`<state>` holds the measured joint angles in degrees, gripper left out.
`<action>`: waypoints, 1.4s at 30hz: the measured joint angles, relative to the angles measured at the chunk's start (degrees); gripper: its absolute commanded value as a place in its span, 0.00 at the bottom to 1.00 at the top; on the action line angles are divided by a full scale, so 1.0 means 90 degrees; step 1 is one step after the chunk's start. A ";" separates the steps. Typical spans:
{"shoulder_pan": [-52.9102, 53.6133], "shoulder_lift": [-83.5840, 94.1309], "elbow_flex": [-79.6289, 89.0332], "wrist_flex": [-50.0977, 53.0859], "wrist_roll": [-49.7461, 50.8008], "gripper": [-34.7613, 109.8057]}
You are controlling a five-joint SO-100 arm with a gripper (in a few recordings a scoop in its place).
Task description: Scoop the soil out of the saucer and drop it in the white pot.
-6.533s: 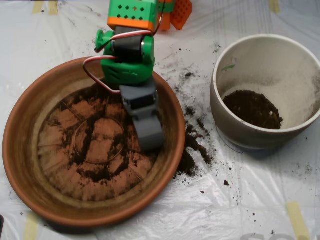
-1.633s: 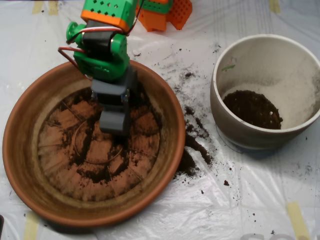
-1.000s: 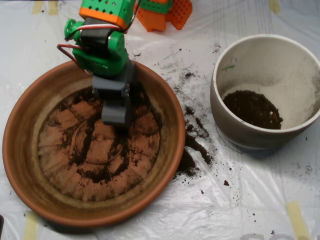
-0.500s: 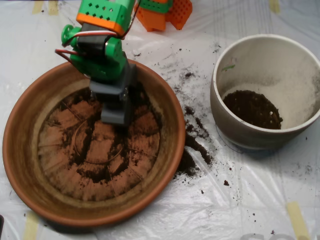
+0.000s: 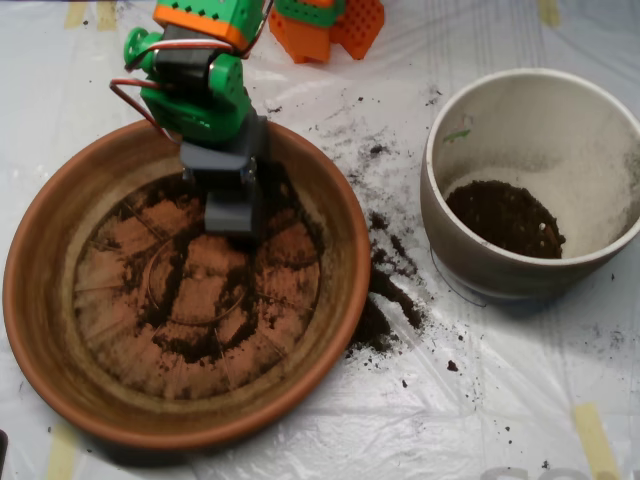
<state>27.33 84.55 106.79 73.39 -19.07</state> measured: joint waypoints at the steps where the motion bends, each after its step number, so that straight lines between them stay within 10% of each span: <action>1: 0.0020 0.0059 0.0039 0.0000 -0.0020 0.33; 30: -0.0156 0.0605 -0.0088 0.0332 0.0332 0.24; 42: -0.2383 0.2256 -0.2832 0.1680 0.1133 0.24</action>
<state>5.89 104.85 81.30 88.51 -8.88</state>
